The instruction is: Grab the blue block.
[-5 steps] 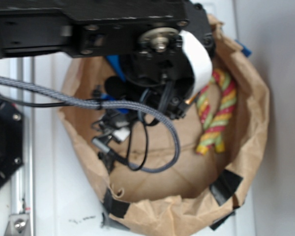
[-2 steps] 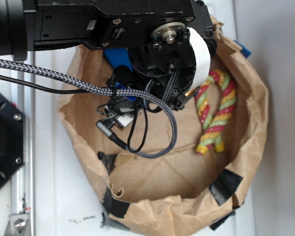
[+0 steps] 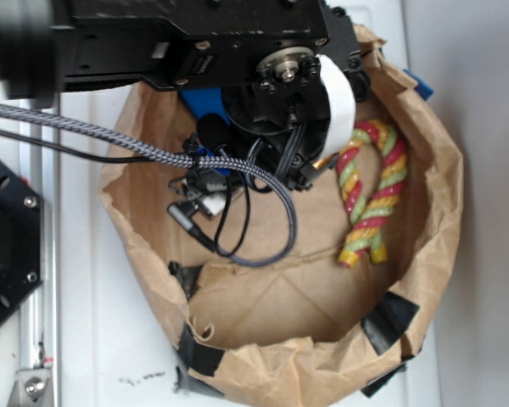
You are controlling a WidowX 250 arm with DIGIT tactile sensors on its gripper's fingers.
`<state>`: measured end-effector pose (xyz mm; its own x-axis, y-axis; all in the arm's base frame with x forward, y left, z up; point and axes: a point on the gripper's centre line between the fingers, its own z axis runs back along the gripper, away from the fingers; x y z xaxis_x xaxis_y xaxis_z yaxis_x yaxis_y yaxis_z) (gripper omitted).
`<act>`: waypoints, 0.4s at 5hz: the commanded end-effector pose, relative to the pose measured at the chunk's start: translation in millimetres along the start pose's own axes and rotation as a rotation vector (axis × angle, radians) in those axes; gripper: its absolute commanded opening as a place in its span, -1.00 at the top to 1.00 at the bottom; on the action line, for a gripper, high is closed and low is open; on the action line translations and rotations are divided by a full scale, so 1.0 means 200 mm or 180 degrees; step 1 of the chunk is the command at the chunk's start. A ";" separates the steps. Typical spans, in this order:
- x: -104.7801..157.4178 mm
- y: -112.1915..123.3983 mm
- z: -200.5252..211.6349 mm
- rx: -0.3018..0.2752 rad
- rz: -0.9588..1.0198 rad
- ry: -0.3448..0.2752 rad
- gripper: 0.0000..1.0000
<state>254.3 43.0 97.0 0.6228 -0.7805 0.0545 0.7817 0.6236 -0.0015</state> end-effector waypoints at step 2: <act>-0.12 0.09 -0.15 0.0159 -0.0153 0.0093 -1.00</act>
<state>251.9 68.3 58.8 0.5779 -0.8161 0.0098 0.8159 0.5780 0.0160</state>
